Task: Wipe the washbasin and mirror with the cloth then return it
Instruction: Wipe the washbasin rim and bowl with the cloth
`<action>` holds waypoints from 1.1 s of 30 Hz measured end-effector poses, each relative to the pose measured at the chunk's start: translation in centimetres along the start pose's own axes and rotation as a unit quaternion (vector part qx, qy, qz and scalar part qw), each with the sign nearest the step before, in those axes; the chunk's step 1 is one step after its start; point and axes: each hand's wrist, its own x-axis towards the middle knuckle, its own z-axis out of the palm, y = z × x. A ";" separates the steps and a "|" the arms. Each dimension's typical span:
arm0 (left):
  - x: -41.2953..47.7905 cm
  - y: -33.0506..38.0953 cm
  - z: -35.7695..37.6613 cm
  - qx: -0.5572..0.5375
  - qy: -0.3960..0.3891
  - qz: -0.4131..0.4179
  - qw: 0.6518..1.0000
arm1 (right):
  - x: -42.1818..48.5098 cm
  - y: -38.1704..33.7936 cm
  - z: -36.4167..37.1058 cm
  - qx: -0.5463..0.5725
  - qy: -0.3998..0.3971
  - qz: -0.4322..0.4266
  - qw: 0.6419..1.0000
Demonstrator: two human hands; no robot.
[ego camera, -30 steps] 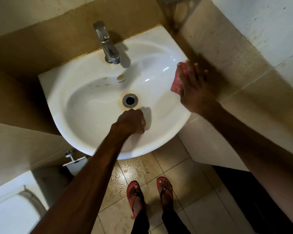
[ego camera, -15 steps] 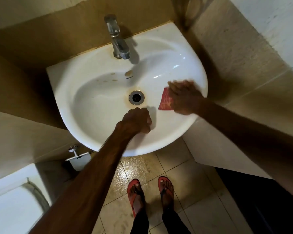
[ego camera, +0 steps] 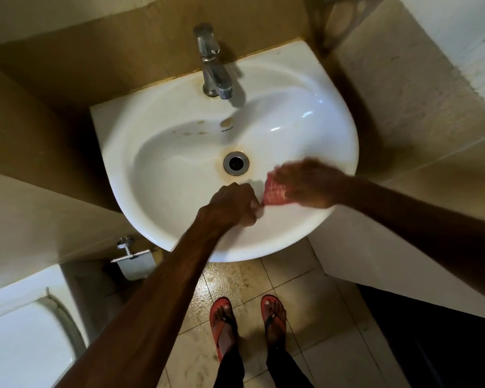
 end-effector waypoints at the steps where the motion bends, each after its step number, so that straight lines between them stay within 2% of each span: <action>1: 0.0 0.0 0.0 -0.006 -0.002 -0.003 1.000 | 0.5 1.7 1.3 -0.009 0.027 0.043 0.999; 3: -0.1 0.0 -0.1 -0.010 -0.004 -0.007 1.000 | 1.4 5.4 3.3 0.004 0.022 0.168 0.985; 5: -0.3 0.2 -0.2 -0.007 -0.012 -0.013 1.000 | 2.4 5.1 3.2 0.046 0.020 0.214 0.975; 8: -1.0 0.4 -1.0 -0.001 0.025 -0.022 0.999 | 3.4 0.3 1.1 0.113 0.016 0.177 0.978; 11: -1.6 0.8 -2.1 0.061 0.133 -0.052 0.988 | 3.5 -4.4 -0.3 0.155 -0.049 0.051 0.985; 12: -1.7 0.7 -2.2 0.072 0.158 -0.066 0.983 | 3.4 -4.9 -0.6 0.149 -0.048 0.003 0.988; 14: -1.6 0.3 -2.3 0.073 0.173 -0.088 0.978 | 3.4 -3.6 -0.3 0.126 -0.027 -0.034 0.991; 16: -1.6 0.0 -2.1 0.058 0.161 -0.099 0.980 | 3.7 -0.1 0.5 0.089 0.000 0.011 0.996; 18: -1.5 -0.2 -1.7 0.055 0.159 -0.100 0.981 | 4.0 4.1 1.3 0.027 0.046 0.109 0.993; 19: -1.5 -0.3 -1.5 0.054 0.158 -0.101 0.981 | 4.2 5.6 2.0 -0.009 0.048 0.157 0.986; 21: -1.4 -0.5 -1.1 0.043 0.158 -0.109 0.980 | 4.8 5.5 3.1 0.002 0.031 0.210 0.977; 24: -1.2 -0.4 -0.6 0.016 0.167 -0.134 0.977 | 6.7 0.2 2.8 0.074 0.047 0.177 0.980; 25: -1.1 -0.3 -0.6 0.011 0.170 -0.146 0.975 | 7.4 -1.9 2.1 0.099 0.062 0.149 0.982; 27: -1.0 -0.3 -0.8 0.025 0.176 -0.171 0.969 | 8.2 -5.4 -0.2 0.151 0.032 0.065 0.986; 28: -1.0 -0.5 -0.9 0.036 0.181 -0.185 0.965 | 8.6 -6.4 -0.6 0.153 0.016 0.025 0.988; 30: -1.2 -1.1 -1.2 0.049 0.195 -0.210 0.957 | 8.9 -6.1 -0.2 0.130 0.055 -0.025 0.990; 33: -1.6 -1.9 -1.4 0.054 0.206 -0.217 0.953 | 8.3 -0.2 2.3 0.055 0.100 0.052 0.992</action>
